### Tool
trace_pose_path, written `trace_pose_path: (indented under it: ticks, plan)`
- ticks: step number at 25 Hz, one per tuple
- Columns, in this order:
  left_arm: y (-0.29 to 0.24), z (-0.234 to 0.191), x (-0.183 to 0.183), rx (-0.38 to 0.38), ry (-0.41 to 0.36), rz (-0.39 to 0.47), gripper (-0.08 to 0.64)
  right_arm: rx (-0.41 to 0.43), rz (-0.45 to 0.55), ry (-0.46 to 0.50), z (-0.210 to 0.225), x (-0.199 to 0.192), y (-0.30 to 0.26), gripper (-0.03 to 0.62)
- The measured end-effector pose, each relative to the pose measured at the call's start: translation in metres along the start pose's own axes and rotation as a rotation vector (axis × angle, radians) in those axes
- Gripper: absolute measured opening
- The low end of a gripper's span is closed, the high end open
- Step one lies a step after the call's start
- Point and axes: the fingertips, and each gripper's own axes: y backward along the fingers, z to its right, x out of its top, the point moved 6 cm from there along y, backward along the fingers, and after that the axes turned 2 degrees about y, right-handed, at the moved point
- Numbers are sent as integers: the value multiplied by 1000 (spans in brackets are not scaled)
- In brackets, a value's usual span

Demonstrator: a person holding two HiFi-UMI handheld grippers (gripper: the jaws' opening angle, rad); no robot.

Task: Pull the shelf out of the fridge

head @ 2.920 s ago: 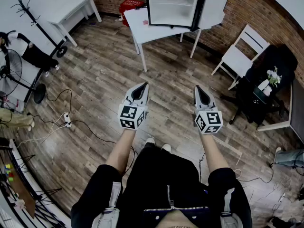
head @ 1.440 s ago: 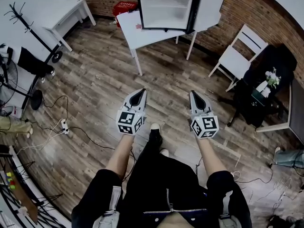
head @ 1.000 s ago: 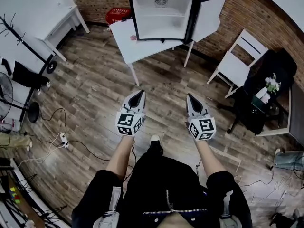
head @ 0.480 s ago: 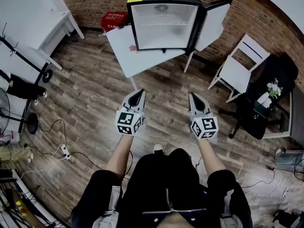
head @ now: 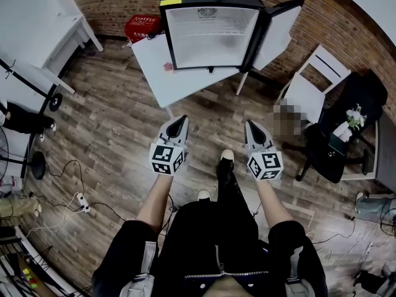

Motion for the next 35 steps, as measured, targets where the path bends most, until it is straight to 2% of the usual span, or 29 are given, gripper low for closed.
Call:
trace_pose_path:
  ticks: [8,17,27,35]
  plan:
    - [-40,-19,8,32,-6,-4,20,38,6,-10,26,3,-51,3]
    - [-118,-44,32,85,-7,-1,20,113,9,-20,75,19,-130,3]
    - [-218,-74,53,166,51,16,20,217,15,-16,143,42,-231,3]
    - [-255,-97,62,190,73,17,20,257,2,-27,159,48,-279,3]
